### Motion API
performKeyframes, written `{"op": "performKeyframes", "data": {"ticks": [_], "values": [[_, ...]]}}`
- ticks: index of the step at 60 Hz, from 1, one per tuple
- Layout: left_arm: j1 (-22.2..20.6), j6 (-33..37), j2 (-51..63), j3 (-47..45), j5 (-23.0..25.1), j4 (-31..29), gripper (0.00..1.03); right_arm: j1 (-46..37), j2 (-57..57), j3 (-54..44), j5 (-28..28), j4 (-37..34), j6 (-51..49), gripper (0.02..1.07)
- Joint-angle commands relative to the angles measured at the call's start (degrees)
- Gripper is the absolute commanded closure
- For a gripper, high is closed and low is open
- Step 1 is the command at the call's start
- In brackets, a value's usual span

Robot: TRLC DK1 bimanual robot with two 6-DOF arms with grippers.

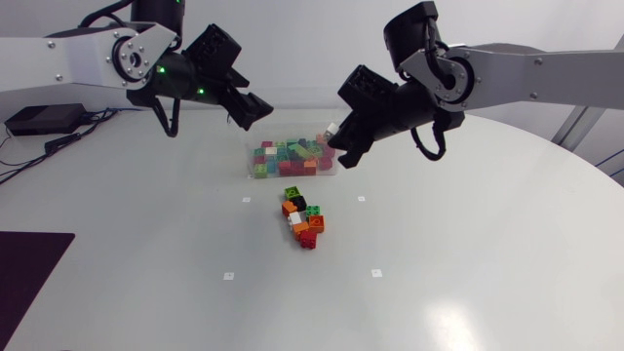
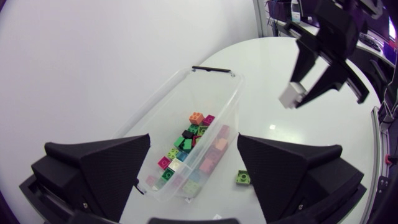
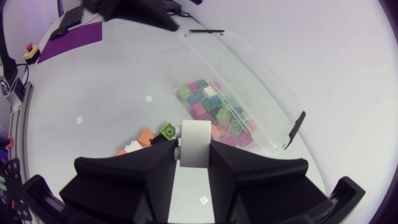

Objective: Place the duplo bricks in the container

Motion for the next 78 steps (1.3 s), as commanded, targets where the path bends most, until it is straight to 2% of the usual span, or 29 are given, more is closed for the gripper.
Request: {"op": "performKeyframes", "data": {"ticks": [1, 10, 26, 72, 75, 78], "values": [[-0.8, 2.5, -3.7, -4.8, 0.4, 0.0, 0.05, -1.0, 2.8, 3.1, 0.1, 0.8, 2.4, 0.91], [-1.5, 5.2, -6.9, -10.3, 0.4, -0.1, 0.06, -1.3, 5.3, 7.6, 0.4, 1.4, 4.4, 0.91], [-2.1, 8.4, -4.0, -15.4, 0.4, 1.2, 0.06, -0.4, 11.2, 15.2, 2.3, 3.4, 7.5, 0.91], [-3.8, 10.1, 7.2, -18.3, -0.5, 6.5, 0.05, -0.1, 28.4, 35.8, 6.0, 1.3, 9.5, 0.90], [-4.2, 10.1, 7.5, -18.4, -1.0, 6.6, 0.05, -0.3, 29.1, 36.7, 6.4, 1.3, 9.7, 0.81], [-4.8, 10.0, 7.7, -18.7, -1.2, 6.6, 0.05, -0.5, 29.2, 37.3, 6.6, 1.3, 10.1, 0.53]]}}
